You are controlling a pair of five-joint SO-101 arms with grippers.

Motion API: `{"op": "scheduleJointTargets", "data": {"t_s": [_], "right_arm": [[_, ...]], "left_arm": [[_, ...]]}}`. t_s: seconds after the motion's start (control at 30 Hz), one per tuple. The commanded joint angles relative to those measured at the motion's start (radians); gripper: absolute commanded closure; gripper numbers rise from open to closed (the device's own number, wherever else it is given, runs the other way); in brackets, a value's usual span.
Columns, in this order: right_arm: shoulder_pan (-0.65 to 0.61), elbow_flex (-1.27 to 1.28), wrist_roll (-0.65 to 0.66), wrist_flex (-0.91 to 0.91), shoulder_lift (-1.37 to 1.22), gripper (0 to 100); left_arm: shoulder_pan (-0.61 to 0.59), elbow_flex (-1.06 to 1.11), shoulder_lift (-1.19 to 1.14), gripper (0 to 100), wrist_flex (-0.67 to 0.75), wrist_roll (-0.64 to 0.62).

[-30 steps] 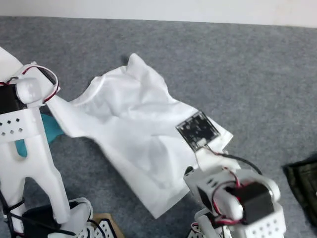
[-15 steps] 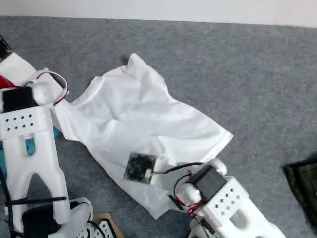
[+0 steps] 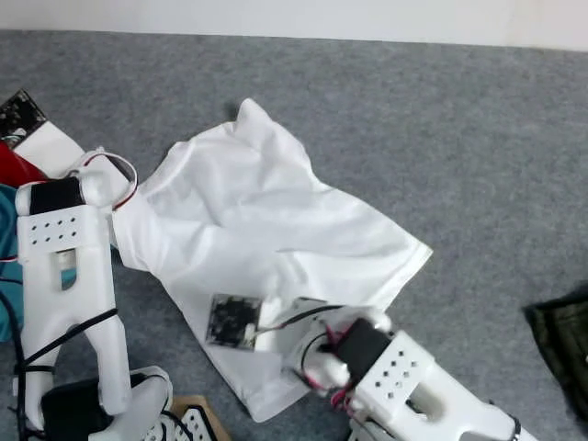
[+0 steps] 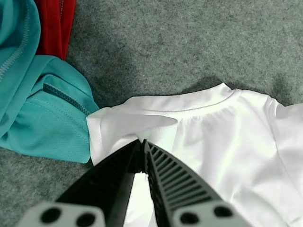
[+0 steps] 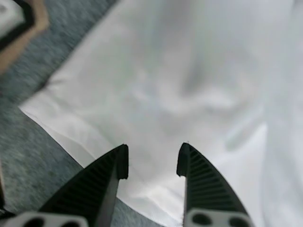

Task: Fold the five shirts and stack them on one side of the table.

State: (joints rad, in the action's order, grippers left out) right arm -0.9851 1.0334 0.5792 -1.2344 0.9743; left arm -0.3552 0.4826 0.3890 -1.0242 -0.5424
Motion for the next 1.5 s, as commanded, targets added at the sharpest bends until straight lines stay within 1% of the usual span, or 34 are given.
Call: {"op": "scheduleJointTargets", "data": {"t_s": [0.0, 0.07, 0.2, 0.27, 0.4, 0.47, 0.63, 0.73, 0.8, 0.9, 0.97, 1.0, 1.1, 1.17, 1.23, 1.33, 1.47], "right_arm": [[-0.111, -0.015, -0.095, 0.064, -0.047, 82.6], [-0.12, -0.059, -0.135, 0.091, -0.136, 82.6], [-0.133, -0.163, -0.173, 0.084, -0.351, 82.6], [-0.179, -0.18, -0.189, 0.071, -0.41, 82.6], [-0.302, -0.177, -0.227, 0.061, -0.423, 82.6], [-0.354, -0.186, -0.233, 0.025, -0.423, 82.6], [-0.44, -0.188, -0.238, -0.056, -0.423, 82.5], [-0.559, -0.188, -0.242, -0.102, -0.423, 82.4], [-0.596, -0.188, -0.282, -0.097, -0.424, 82.4], [-0.596, -0.176, -0.284, -0.056, -0.435, 82.4], [-0.595, -0.134, -0.296, 0.025, -0.427, 82.4], [-0.582, -0.117, -0.327, 0.071, -0.424, 82.4], [-0.466, -0.101, -0.437, 0.157, -0.424, 82.4], [-0.375, -0.104, -0.466, 0.191, -0.423, 82.7], [-0.328, -0.114, -0.52, 0.219, -0.423, 82.8], [-0.328, -0.117, -0.586, 0.223, -0.423, 82.8], [-0.344, -0.113, -0.592, 0.219, -0.423, 82.8]], "left_arm": [[0.012, 0.01, 0.025, 99, 0.034, 0.002], [0.002, 0.01, 0.025, 99, 0.032, 0.002], [-0.004, 0.008, 0.025, 99, 0.032, 0.002], [-0.004, 0.01, 0.024, 99, 0.031, 0.002], [-0.004, 0.01, 0.024, 99, 0.032, 0.002], [-0.004, 0.01, 0.024, 99, 0.032, 0.002], [-0.004, 0.01, 0.024, 99, 0.034, 0.002], [-0.004, 0.01, 0.024, 99, 0.046, 0.002], [-0.004, 0.008, 0.012, 99, 0.054, 0.002], [-0.004, -0.025, -0.056, 99, 0.055, 0.002], [-0.016, -0.071, -0.124, 99, 0.054, 0.0], [-0.038, -0.101, -0.16, 99, 0.051, -0.015], [-0.094, -0.179, -0.259, 99, 0.041, -0.086], [-0.131, -0.225, -0.306, 99, -0.003, -0.092], [-0.174, -0.269, -0.328, 99, -0.064, -0.092], [-0.272, -0.291, -0.331, 99, -0.11, -0.092], [-0.403, -0.292, -0.329, 99, -0.112, -0.091]]}}
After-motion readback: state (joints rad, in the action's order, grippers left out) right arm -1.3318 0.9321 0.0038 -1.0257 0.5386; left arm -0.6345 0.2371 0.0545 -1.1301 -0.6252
